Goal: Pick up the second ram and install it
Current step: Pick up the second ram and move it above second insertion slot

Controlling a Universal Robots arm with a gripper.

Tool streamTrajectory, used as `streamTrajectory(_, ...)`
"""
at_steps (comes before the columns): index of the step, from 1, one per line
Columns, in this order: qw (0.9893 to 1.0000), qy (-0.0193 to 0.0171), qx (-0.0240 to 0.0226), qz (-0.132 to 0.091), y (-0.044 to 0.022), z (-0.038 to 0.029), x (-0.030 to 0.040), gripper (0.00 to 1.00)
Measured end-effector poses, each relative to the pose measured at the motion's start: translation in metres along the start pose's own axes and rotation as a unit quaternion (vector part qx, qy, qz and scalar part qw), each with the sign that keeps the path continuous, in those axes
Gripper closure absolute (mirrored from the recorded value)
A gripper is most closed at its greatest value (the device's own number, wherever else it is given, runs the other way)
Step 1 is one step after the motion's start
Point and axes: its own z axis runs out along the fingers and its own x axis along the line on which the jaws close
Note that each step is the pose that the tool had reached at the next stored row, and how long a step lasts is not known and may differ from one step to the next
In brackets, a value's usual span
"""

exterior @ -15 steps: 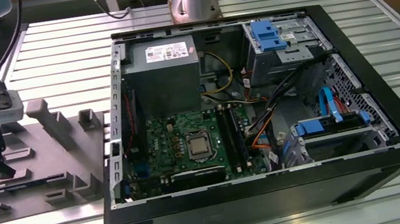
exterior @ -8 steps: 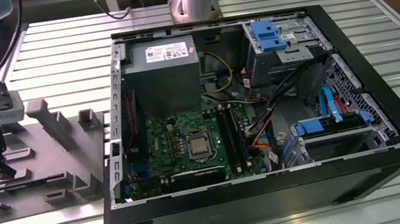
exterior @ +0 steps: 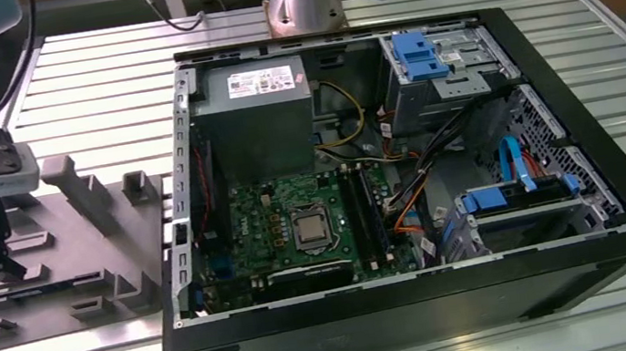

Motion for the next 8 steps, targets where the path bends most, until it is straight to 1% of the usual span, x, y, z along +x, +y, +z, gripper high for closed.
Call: streamTrajectory(8,1.0000,0.0000,0.0000,0.000,-0.0001,0.0029,0.0001,0.89)
